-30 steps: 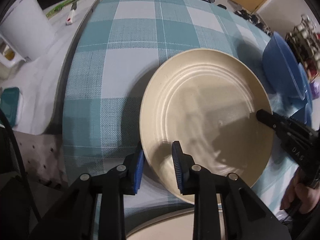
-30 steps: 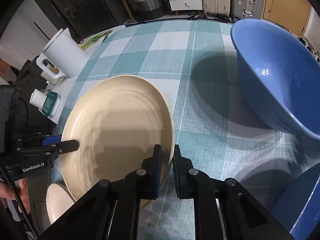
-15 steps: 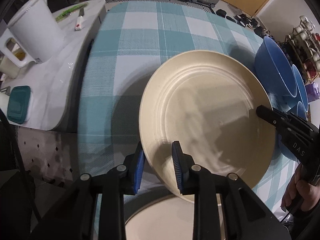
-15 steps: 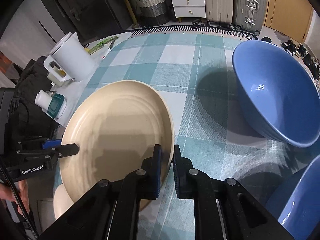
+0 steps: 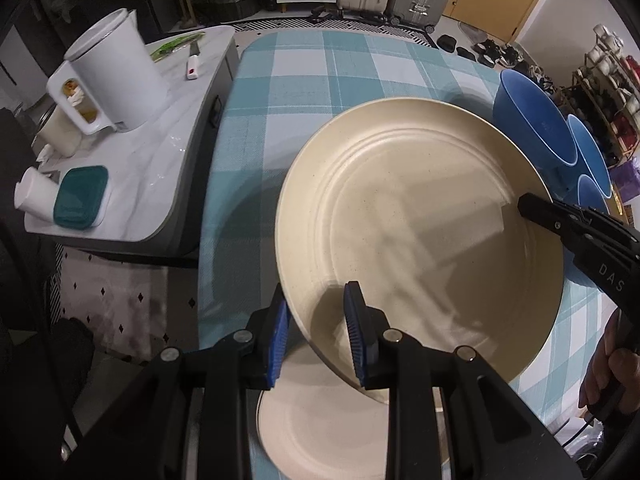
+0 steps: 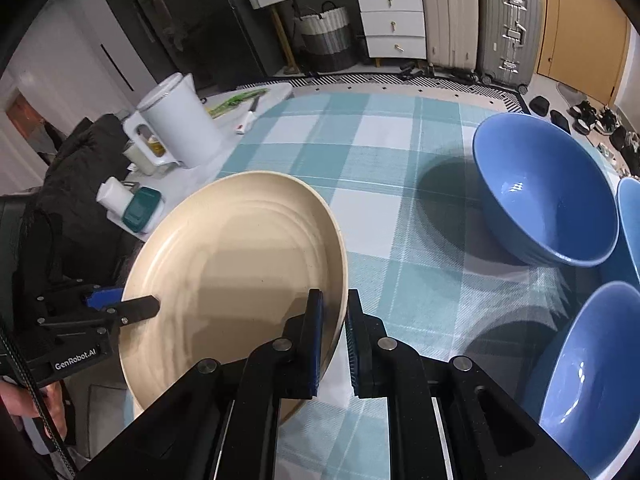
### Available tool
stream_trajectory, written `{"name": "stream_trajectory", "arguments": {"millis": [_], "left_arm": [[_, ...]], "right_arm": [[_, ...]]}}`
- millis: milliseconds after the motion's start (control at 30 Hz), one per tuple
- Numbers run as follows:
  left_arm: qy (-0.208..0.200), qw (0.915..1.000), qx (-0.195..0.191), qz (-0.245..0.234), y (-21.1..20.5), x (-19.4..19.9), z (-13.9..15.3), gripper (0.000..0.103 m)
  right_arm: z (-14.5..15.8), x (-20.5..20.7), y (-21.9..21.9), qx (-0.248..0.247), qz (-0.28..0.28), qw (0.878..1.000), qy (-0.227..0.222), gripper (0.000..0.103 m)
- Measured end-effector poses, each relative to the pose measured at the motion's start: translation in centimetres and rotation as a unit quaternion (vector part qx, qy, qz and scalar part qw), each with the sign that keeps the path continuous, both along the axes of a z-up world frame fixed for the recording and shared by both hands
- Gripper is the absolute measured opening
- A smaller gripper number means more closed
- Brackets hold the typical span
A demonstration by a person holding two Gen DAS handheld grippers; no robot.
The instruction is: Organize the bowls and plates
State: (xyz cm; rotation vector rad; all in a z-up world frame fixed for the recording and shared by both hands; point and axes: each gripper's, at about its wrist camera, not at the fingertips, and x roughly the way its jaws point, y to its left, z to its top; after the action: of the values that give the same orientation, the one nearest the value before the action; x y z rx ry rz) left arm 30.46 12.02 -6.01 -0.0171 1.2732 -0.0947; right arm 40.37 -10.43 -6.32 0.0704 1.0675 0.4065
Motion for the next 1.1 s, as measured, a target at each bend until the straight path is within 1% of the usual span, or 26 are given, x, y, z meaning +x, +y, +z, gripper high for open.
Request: {"name": "stream_trajectory", "arguments": {"millis": [233,367,533,633,733,933,1100], "left_arm": [[-0.005,0.9998,0.019,-0.001,-0.1,-3.1,0.5,0.025],[-0.006,0.9999,0.013,0.002,0.2,-5.0,0.4,0.025],[0.005,0.9998,0.017,0.006,0.3,-7.0,-0.5,0.025],[0.004,0.9997,0.023,0.005,0.2,-8.1,-0.8,0.025],[0.006,0.9996,0.026,0.007,0.4,-9.2,-1.4,0.025],[0.018,0.9996,0.007,0.021,1.7,-10.8,-3.1,0.025],[0.017,0.9994,0.017,0.026,2.2,-11.8,-3.6,0.025]], "right_arm": [[-0.1,-2.9,0.7,0.005,0.008,1.000,0.000,0.011],[-0.1,-4.3,0.8,0.008,0.008,1.000,-0.002,0.011],[-0.7,-6.7,1.2,0.002,0.014,1.000,-0.004,0.011],[-1.4,-7.9,1.2,0.004,0.015,1.000,-0.002,0.011],[-2.2,-8.9,1.6,-0.006,0.021,1.000,-0.001,0.011],[-3.2,-10.9,3.0,-0.029,0.043,0.999,-0.004,0.012],[-3.9,-11.6,4.2,-0.038,0.058,0.998,-0.007,0.012]]}}
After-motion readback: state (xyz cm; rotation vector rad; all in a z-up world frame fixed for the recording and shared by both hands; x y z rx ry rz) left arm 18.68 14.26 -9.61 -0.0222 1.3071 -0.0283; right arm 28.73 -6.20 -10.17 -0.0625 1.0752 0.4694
